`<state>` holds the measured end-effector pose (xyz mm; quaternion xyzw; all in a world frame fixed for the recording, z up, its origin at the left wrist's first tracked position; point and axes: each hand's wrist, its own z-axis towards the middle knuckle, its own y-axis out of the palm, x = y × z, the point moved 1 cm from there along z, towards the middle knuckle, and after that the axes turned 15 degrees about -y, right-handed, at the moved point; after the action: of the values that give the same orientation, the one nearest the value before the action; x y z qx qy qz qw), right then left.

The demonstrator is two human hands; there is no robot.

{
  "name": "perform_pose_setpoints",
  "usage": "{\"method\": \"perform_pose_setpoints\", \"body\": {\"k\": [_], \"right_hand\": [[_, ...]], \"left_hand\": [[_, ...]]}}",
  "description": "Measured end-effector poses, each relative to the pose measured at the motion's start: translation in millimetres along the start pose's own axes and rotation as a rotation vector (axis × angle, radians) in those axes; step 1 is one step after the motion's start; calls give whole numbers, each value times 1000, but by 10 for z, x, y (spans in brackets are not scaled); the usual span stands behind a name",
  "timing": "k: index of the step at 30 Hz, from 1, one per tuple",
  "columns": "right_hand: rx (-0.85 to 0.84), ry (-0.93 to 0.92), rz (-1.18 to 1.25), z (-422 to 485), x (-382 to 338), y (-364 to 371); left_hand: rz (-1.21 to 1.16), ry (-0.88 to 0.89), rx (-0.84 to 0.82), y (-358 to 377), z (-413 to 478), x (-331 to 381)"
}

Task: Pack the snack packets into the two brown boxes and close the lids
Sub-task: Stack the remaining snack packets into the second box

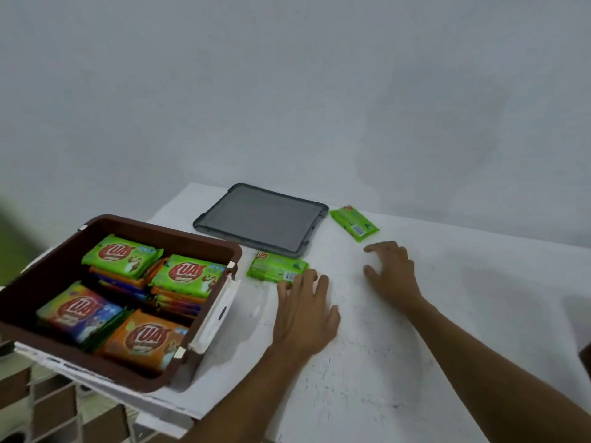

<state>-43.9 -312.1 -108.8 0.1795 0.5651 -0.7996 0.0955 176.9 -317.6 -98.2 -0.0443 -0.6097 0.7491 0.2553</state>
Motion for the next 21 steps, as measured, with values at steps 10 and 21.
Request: {"method": "perform_pose_setpoints", "body": {"k": [10,21], "right_hand": [[-146,-46,-244,457,-132,160],[60,-52,2,-155,54,-55]], "left_hand": [[18,-196,48,62,53,-32],[-71,-2,-32,90,26,-107]]}}
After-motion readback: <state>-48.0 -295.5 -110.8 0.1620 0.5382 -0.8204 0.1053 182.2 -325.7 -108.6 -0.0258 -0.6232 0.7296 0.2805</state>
